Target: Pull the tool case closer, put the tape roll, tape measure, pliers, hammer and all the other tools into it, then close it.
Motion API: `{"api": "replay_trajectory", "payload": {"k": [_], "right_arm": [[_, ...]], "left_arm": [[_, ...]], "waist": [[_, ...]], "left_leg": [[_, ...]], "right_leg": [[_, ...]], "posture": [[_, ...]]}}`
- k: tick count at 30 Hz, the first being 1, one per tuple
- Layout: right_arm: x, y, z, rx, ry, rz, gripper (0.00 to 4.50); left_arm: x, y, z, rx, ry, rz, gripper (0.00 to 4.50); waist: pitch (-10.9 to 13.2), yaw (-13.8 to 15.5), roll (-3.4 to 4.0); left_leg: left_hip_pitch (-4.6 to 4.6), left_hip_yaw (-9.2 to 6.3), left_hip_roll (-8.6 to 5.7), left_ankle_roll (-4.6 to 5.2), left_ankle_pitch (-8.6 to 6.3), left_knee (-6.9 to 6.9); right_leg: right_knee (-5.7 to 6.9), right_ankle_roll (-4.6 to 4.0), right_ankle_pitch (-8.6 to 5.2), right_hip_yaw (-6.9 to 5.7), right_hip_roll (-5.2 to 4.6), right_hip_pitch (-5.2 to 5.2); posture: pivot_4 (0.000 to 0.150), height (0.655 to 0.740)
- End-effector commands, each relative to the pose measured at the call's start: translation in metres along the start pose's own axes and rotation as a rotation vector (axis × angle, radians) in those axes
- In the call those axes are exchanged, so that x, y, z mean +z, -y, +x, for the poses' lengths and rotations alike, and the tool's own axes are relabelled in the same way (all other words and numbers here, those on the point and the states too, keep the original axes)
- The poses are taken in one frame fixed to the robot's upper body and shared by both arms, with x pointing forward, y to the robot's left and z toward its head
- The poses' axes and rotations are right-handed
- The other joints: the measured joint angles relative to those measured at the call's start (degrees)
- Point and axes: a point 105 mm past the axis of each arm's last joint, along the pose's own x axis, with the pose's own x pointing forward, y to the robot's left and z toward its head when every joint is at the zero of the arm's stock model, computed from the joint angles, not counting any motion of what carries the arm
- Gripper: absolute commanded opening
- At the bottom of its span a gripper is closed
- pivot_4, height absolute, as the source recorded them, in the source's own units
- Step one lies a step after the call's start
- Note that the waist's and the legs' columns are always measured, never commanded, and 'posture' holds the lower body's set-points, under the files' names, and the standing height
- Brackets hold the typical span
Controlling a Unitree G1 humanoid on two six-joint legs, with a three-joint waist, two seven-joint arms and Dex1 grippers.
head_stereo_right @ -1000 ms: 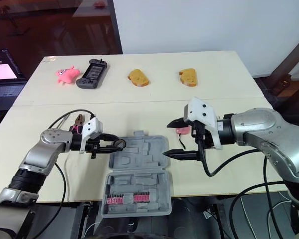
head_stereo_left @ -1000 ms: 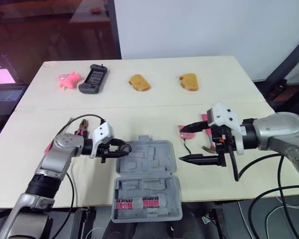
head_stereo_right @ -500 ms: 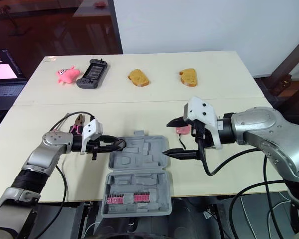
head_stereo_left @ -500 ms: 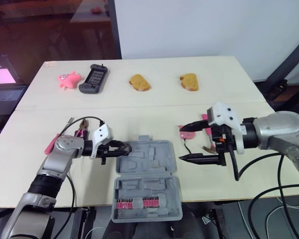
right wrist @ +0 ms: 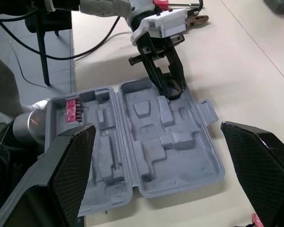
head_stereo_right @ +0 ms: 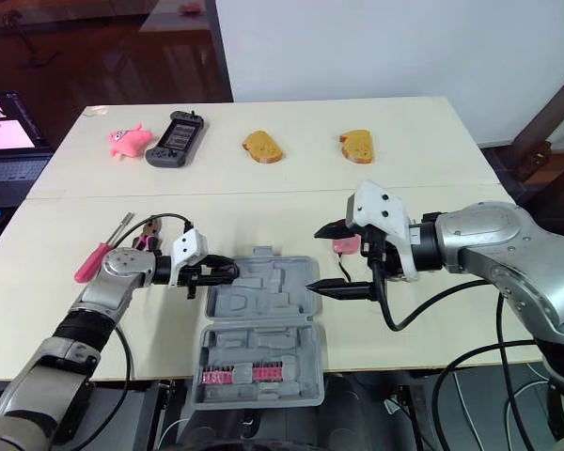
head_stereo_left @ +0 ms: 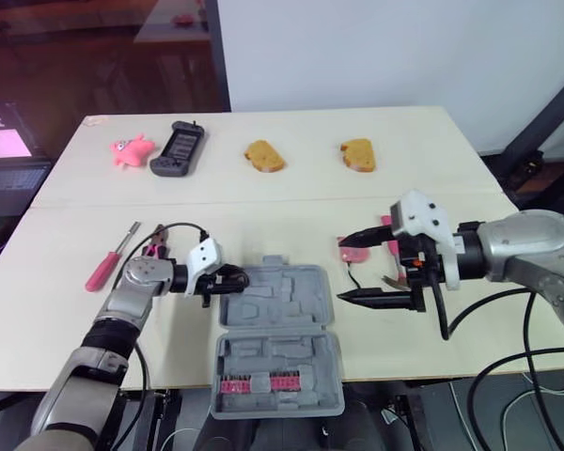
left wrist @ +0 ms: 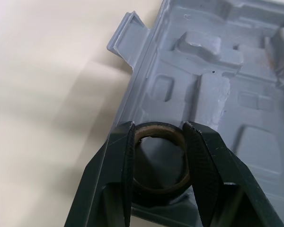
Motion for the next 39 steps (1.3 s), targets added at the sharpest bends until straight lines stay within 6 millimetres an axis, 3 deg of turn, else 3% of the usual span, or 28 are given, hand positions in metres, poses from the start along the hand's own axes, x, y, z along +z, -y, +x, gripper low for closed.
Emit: {"api": "replay_trajectory", "payload": {"k": [1, 9, 13, 15, 19, 23, 24, 26, 30, 38, 39], "right_arm": [[0.009, -0.002, -0.003, -0.007, 0.017, -0.041, 4.50], [0.009, -0.002, -0.004, -0.010, 0.014, -0.034, 4.50], [0.007, 0.000, -0.003, -0.013, 0.020, -0.033, 4.50], [0.006, 0.001, -0.002, -0.022, 0.040, -0.044, 4.50], [-0.005, 0.011, 0.002, -0.124, 0.082, -0.101, 4.50], [-0.023, 0.020, -0.001, -0.202, 0.161, -0.019, 4.50], [-0.029, 0.021, -0.005, -0.194, 0.171, 0.034, 4.50], [-0.042, 0.025, -0.016, -0.213, 0.168, 0.067, 4.50], [-0.065, 0.033, -0.044, -0.304, 0.213, 0.156, 4.50], [-0.110, 0.042, -0.100, -0.533, 0.194, 0.195, 4.50], [-0.118, 0.043, -0.110, -0.576, 0.198, 0.207, 4.50]], "left_arm": [[-0.032, 0.005, 0.001, 0.013, -0.119, -0.035, 1.71], [-0.039, 0.011, 0.000, -0.013, -0.127, -0.025, 1.71], [-0.019, 0.000, -0.003, 0.017, -0.054, -0.020, 1.71], [0.003, -0.009, -0.009, 0.047, 0.024, -0.032, 1.71], [0.044, -0.020, -0.043, 0.131, 0.115, 0.000, 1.71], [0.054, -0.018, -0.083, 0.213, 0.106, 0.020, 1.71], [0.053, -0.018, -0.094, 0.238, 0.094, 0.018, 1.95], [0.048, -0.015, -0.117, 0.285, 0.068, 0.001, 2.56], [0.024, -0.003, -0.165, 0.392, 0.018, -0.038, 4.47], [-0.020, 0.021, -0.248, 0.675, -0.003, -0.142, 4.47], [-0.027, 0.023, -0.265, 0.732, -0.016, -0.160, 4.47]], "waist": [[-0.02, 0.06, 0.01], [-0.25, -0.04, 0.17], [-0.28, -0.04, 0.19], [-0.27, -0.10, 0.18], [-0.17, -0.43, 0.00], [-0.19, -0.64, 0.05], [-0.19, -0.70, 0.07], [-0.18, -0.77, 0.07], [-0.17, -0.66, 0.07], [-0.17, -0.01, 0.08], [-0.17, 0.01, 0.08]], "left_leg": [[0.06, -0.02, 0.00, 0.00, 0.00, 0.02], [0.46, -0.10, 0.02, 0.00, -0.01, -0.04], [0.46, -0.10, 0.02, 0.00, -0.01, -0.04], [0.43, -0.10, 0.02, 0.00, -0.01, -0.04], [0.14, -0.17, 0.03, -0.01, 0.00, -0.04], [0.12, -0.12, 0.02, -0.01, 0.00, -0.12], [0.12, -0.11, 0.03, -0.02, 0.00, -0.14], [0.15, -0.09, 0.02, -0.01, 0.00, -0.16], [0.16, -0.09, 0.05, -0.01, -0.01, -0.18], [0.18, -0.04, 0.08, -0.02, -0.02, -0.15], [0.20, -0.04, 0.07, -0.02, -0.02, -0.15]], "right_leg": [[-0.01, 0.00, 0.00, -0.02, 0.00, 0.09], [-0.17, 0.00, -0.02, -0.08, 0.00, 0.59], [-0.17, 0.01, -0.02, -0.08, 0.00, 0.58], [-0.17, 0.01, -0.02, -0.08, 0.00, 0.56], [-0.10, 0.01, -0.02, -0.09, 0.04, 0.23], [-0.04, 0.00, -0.01, -0.04, 0.02, 0.10], [-0.07, 0.00, -0.01, -0.03, 0.03, 0.10], [-0.11, 0.00, -0.01, -0.01, 0.02, 0.15], [-0.14, -0.03, -0.03, -0.01, 0.03, 0.17], [-0.23, -0.25, -0.15, -0.01, -0.01, 0.24], [-0.26, -0.27, -0.16, -0.01, -0.02, 0.27]], "posture": [[0.150, 0.7400], [0.150, 0.7400], [0.150, 0.7400], [0.150, 0.7400], [0.150, 0.7400], [0.150, 0.7400], [0.150, 0.7400], [0.150, 0.7400], [0.150, 0.7400], [0.150, 0.7400], [0.150, 0.7400]]}}
